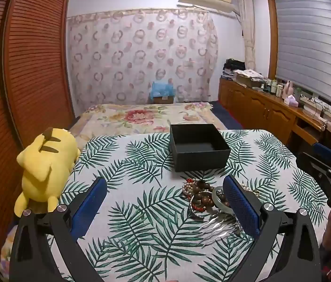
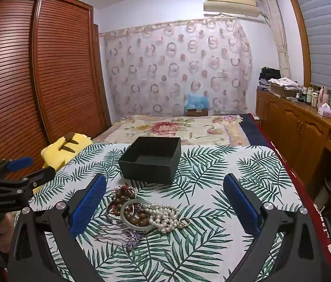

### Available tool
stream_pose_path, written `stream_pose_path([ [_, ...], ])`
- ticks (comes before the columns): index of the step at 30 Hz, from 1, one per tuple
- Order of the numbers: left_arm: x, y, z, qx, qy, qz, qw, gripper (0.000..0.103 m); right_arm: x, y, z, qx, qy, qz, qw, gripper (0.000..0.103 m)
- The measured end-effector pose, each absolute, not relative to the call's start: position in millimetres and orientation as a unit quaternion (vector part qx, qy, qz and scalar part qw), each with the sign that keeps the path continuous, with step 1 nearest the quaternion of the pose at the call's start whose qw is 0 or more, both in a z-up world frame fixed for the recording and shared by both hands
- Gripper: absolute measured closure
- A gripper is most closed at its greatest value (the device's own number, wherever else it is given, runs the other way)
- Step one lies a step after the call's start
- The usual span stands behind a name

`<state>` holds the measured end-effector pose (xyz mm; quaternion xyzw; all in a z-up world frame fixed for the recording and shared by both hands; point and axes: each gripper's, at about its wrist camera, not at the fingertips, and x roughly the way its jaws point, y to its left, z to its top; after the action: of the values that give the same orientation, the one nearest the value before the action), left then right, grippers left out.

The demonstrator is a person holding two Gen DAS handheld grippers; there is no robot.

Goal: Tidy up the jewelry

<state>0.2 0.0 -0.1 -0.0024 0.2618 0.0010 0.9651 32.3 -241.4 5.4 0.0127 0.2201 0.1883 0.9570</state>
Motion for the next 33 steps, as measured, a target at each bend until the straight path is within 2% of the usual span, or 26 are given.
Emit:
stream_pose_path([
  [33, -0.8, -0.4, 0.4, -0.002, 0.258, -0.001, 0.966, 0.007, 30.4, -242.9, 7.1, 0.015, 0.221, 0.188, 0.957, 0.002],
])
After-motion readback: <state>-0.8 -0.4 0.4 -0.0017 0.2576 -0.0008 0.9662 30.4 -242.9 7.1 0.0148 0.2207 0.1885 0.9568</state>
